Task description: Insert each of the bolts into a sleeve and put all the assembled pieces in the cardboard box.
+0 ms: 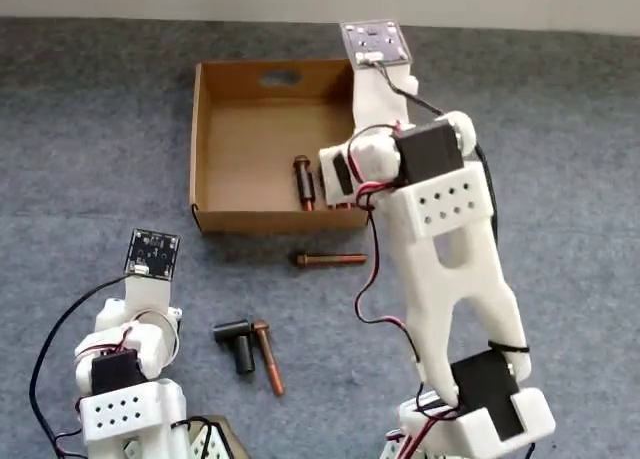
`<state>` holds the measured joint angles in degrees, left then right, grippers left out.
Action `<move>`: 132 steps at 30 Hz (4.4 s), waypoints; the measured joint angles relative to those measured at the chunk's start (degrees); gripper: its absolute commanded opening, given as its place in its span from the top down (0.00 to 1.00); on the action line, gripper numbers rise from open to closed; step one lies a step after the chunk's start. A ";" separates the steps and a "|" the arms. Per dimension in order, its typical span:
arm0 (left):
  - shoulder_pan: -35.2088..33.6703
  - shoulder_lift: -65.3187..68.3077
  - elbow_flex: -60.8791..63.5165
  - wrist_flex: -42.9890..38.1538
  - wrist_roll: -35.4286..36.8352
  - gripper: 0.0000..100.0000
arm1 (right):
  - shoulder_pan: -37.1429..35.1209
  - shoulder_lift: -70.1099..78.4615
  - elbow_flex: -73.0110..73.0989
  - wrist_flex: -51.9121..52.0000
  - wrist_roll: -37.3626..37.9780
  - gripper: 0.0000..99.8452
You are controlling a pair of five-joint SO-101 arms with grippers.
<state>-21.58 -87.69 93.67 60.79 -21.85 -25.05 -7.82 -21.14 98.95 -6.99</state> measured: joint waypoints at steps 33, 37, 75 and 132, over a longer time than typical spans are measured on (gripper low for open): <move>0.00 0.00 0.00 0.00 0.00 0.98 | -3.08 -34.73 77.89 -40.62 24.26 0.84; 0.00 0.00 0.00 0.00 0.00 0.98 | -9.76 -34.73 77.89 -40.62 24.26 0.84; -18.20 0.00 1.85 -10.90 7.65 0.98 | -45.80 -34.73 87.38 -64.09 3.16 0.85; -18.02 0.00 2.11 -11.16 7.65 0.98 | -36.92 -6.68 69.10 -65.93 17.41 0.79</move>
<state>-39.60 -87.69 95.78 49.63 -14.20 -61.98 -14.51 47.96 33.01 10.42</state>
